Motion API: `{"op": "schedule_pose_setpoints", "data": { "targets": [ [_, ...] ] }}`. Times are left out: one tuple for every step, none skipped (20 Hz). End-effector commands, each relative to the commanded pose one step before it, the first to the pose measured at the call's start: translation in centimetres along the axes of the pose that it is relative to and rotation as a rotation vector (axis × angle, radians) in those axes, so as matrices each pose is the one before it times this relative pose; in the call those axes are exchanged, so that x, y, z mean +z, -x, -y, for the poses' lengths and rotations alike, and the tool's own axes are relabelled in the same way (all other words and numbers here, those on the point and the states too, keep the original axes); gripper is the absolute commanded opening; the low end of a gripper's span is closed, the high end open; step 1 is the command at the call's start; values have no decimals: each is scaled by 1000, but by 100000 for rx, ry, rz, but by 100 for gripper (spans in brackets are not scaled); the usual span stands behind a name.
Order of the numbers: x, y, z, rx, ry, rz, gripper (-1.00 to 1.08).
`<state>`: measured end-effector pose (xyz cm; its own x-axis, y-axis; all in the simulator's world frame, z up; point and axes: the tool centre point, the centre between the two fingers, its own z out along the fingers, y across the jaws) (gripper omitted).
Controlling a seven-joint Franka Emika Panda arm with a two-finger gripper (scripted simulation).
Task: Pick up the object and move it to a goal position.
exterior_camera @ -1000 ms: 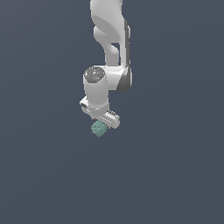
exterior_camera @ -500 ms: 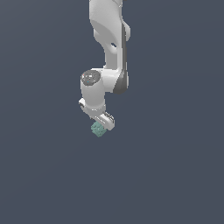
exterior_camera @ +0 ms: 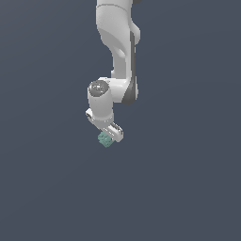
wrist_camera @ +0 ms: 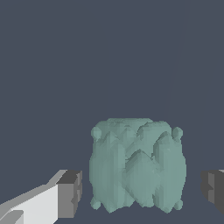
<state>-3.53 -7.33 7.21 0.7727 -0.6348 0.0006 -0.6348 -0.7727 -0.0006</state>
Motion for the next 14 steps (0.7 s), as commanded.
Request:
{"op": "schedule_pose_setpoints", "data": {
  "targets": [
    [1299, 61, -78, 180, 72, 73, 100],
    [461, 4, -17, 69, 2, -4, 100],
    [395, 15, 18, 0, 0, 0, 100],
    [324, -16, -15, 69, -2, -3, 100],
    [258, -5, 21, 0, 0, 0, 100],
    [191, -12, 21, 0, 0, 0, 100],
    [124, -37, -15, 66, -19, 1, 100],
    [73, -14, 13, 0, 0, 0, 100],
    [23, -6, 5, 0, 0, 0, 100],
    [0, 0, 0, 0, 0, 0, -100],
    [0, 0, 0, 0, 0, 0, -100],
    [0, 0, 0, 0, 0, 0, -100],
    [0, 0, 0, 0, 0, 0, -100],
    [0, 0, 0, 0, 0, 0, -100]
  ]
}}
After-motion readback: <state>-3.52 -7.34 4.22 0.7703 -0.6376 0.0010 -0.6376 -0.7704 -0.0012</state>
